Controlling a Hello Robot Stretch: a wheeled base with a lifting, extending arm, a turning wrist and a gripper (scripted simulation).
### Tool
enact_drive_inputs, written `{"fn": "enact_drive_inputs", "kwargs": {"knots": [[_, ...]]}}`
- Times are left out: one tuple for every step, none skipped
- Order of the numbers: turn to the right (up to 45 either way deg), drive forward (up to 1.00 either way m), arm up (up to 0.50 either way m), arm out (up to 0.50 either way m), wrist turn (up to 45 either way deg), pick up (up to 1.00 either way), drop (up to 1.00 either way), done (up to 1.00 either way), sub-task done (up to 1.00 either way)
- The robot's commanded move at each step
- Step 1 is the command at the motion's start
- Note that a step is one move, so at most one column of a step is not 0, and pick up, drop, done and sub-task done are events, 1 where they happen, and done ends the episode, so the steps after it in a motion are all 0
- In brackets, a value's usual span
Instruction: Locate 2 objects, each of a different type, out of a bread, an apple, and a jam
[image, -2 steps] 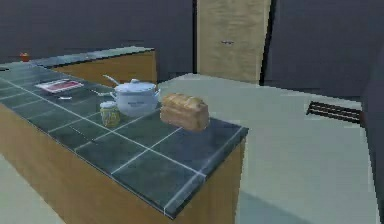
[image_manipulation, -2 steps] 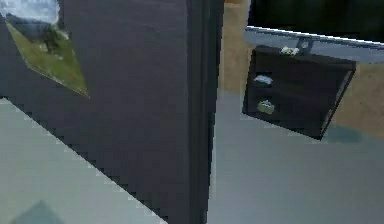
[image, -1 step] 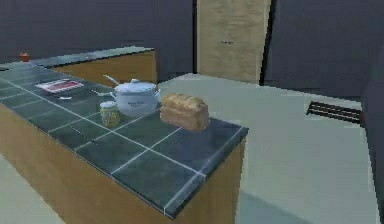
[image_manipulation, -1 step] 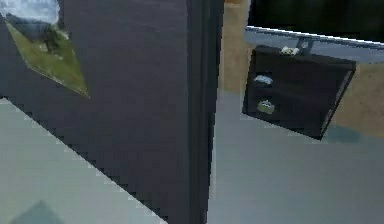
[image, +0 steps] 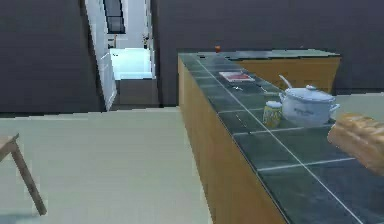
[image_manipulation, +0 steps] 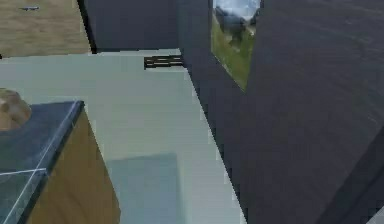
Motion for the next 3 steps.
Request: {"fn": "enact_drive_inputs", "kwargs": {"knots": [[-45.0, 0.0, 0.0, 0.0, 0.0, 0.0, 0.0, 0.0, 0.0], [-45.0, 0.0, 0.0, 0.0, 0.0, 0.0, 0.0, 0.0, 0.0], [-9.0, 0.0, 0.0, 0.0, 0.0, 0.0, 0.0, 0.0, 0.0]]}}
